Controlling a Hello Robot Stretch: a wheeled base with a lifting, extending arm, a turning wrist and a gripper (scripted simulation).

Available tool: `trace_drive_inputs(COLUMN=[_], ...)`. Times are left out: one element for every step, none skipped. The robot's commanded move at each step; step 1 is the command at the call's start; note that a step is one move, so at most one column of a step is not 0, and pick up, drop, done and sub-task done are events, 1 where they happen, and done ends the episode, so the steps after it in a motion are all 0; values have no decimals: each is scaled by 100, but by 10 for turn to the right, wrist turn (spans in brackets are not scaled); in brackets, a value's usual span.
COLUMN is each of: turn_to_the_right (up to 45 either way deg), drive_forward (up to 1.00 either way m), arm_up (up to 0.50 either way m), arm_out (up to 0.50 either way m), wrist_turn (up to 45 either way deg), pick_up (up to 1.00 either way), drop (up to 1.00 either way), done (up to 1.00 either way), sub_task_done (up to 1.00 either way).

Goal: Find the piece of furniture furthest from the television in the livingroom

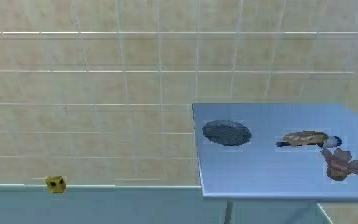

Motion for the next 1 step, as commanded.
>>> trace_drive_inputs(turn_to_the_right=[-450], drive_forward=[0], arm_up=[0], arm_out=[0], wrist_turn=[0], pick_up=[0], drop=[0], done=[0], sub_task_done=[0])
